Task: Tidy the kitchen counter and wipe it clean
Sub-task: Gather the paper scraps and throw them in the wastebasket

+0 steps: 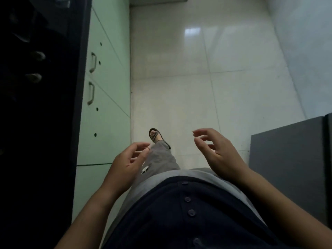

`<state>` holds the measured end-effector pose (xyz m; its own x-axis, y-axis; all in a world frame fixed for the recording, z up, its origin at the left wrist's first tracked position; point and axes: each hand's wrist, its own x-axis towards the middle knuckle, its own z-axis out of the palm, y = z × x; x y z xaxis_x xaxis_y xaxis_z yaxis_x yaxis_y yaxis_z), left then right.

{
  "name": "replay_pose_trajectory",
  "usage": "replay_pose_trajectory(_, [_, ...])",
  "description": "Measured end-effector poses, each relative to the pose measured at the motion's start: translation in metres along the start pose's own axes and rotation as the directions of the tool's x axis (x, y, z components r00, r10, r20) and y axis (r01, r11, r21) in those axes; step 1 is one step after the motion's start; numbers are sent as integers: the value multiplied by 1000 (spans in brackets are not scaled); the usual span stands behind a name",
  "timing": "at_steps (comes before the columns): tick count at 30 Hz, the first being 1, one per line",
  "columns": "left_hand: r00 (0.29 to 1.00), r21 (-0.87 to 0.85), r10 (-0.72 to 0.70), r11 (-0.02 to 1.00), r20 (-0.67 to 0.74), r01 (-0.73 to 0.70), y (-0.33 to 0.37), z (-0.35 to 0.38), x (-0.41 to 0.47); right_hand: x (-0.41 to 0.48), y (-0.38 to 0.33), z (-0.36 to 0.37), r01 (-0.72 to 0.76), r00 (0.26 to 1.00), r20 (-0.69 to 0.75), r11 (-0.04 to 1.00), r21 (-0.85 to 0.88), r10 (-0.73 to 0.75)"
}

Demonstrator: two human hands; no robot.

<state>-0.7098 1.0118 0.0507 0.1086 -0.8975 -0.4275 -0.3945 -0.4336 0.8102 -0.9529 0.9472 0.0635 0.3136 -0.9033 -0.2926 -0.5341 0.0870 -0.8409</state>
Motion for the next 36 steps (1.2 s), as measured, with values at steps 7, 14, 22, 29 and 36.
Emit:
replay_pose_trajectory(7, [994,81,88,992,66,-93,66,-52,170,156,-41,-30,-37,998,-46,999,-16,36])
replay_pose_trajectory(14, [983,81,169,981,65,-174,136,-117,303,303,-104,-67,62,993,-95,998,-25,-64])
replay_pose_trajectory(22, [982,126,172,975,81,-182,182,-140,425,425,-108,-112,-28,989,-146,1000,10,29])
replay_pose_trajectory(29, [982,82,184,979,39,-187,265,-140,575,580,-130,-197,30,991,-132,999,-13,-31])
replay_pose_trajectory(36, [987,17,157,987,-37,-157,328,-146,686,711,-158,-255,98,995,-25,991,-88,-100])
